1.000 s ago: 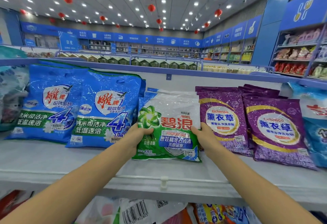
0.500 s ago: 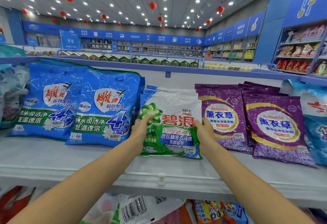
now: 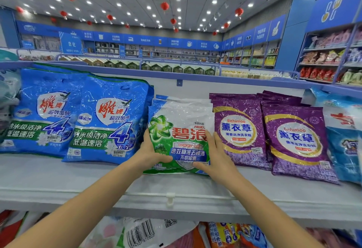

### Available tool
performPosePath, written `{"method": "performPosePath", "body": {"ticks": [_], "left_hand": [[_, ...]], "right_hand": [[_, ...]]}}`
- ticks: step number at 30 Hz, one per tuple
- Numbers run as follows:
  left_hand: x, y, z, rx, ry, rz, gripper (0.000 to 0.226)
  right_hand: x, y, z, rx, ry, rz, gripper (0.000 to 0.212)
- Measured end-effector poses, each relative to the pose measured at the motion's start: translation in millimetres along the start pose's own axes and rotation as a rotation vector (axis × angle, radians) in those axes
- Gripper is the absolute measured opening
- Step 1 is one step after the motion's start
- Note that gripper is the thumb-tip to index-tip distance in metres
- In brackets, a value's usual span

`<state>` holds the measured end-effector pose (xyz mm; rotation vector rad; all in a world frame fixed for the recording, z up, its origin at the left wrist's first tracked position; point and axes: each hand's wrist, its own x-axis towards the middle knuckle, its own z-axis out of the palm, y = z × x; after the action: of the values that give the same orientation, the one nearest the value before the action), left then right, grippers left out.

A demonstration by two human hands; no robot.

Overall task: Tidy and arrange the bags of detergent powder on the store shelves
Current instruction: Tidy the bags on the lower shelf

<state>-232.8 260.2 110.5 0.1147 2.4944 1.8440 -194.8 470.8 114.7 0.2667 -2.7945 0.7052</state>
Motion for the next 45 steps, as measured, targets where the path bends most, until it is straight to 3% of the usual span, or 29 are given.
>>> {"method": "performPosePath", "body": {"ticks": [5, 9, 12, 15, 17, 20, 23, 28, 33, 37, 42, 45], "left_hand": [[3.5, -1.4, -2.7, 0.046, 0.006, 0.03, 0.121], [-8.3, 3.0, -2.5, 0.199, 0.128, 0.067, 0.128], [-42.7, 10.3, 0.9, 0.376, 0.254, 0.35, 0.109], [-94.8, 7.1, -0.5, 0.349, 0.353, 0.581, 0.084], [-128.6, -11.1, -8.1, 0.347, 0.446, 0.692, 0.062], [-169.7, -58.8, -21.1, 0.38, 0.558, 0.685, 0.033], [-192.9, -118.5, -27.4, 0.375, 0.583, 0.495, 0.031], [-178.3, -195.3, -46.2, 0.717, 0.469, 0.215, 0.033], [-127.2, -203.8, -57.8, 0.964, 0.387, 0.228, 0.052], [-91.8, -215.4, -60.5, 1.038, 0.34, 0.311, 0.057], [-72.1, -250.8, -68.3, 1.187, 0.288, 0.363, 0.065], [-69.4, -267.1, -70.2, 1.249, 0.302, 0.433, 0.065]], "right_hand": [[3.3, -1.5, -2.5, -0.032, -0.017, 0.018, 0.095], [-1.3, -3.6, -5.5, -0.144, 0.046, 0.025, 0.093], [-22.1, -11.1, -12.5, -0.006, 0.201, -0.127, 0.08], [-68.3, -16.2, -16.3, 0.277, 0.334, -0.303, 0.051], [-103.4, -13.3, -9.6, 0.329, 0.407, -0.366, 0.036], [-146.5, -2.2, 14.7, 0.315, 0.437, -0.435, 0.023], [-174.4, 9.1, 47.8, 0.263, 0.417, -0.473, 0.017], [-178.0, 17.4, 107.6, 0.058, 0.263, -0.457, 0.025], [-140.4, -5.4, 148.9, -0.347, 0.032, -0.451, 0.078], [-105.3, -34.0, 172.3, -0.553, 0.035, -0.395, 0.092], [-86.4, -34.2, 196.1, -0.665, -0.043, -0.356, 0.095], [-86.6, -36.0, 198.1, -0.681, 0.026, -0.34, 0.064]]}}
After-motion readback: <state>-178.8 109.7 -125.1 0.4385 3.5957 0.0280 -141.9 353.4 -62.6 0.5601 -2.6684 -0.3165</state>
